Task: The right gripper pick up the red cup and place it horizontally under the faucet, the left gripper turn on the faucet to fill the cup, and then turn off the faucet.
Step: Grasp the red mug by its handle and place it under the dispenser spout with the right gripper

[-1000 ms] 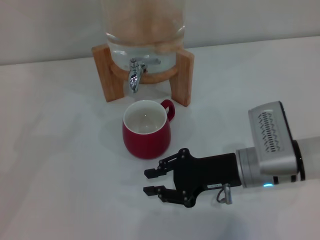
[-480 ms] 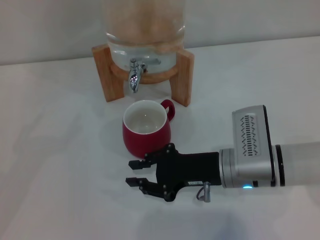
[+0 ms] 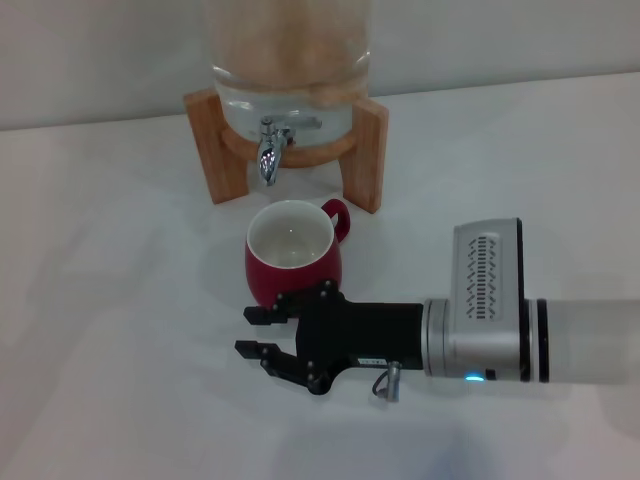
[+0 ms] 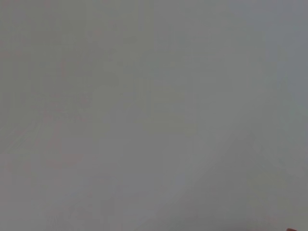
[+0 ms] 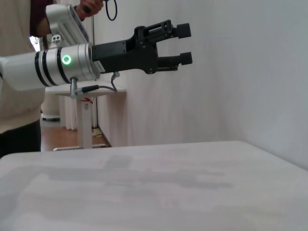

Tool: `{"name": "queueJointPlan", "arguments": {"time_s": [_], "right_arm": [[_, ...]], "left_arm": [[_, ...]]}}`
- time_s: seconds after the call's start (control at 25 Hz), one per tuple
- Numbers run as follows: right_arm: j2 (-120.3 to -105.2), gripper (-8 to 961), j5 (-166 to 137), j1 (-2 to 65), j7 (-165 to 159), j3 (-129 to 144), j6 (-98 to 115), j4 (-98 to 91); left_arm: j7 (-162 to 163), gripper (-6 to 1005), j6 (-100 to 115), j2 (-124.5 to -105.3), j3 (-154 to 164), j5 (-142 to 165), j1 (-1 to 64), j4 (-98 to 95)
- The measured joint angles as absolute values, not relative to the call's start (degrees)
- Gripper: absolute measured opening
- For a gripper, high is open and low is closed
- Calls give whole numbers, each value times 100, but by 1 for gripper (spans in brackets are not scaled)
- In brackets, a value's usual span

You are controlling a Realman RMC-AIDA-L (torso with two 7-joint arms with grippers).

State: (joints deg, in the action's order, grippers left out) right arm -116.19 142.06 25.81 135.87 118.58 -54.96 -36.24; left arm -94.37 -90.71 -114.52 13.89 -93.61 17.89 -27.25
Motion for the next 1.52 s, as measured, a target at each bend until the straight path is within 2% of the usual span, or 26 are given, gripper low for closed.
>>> {"name": "queueJointPlan", "arguments": {"time_s": [1.52], "right_arm": [[-11619, 303, 14962, 2670, 14082, 12401, -4171, -3939]], "left_arm": [[-9439, 846, -9078, -11505, 1389, -9388, 1790, -2725]]}}
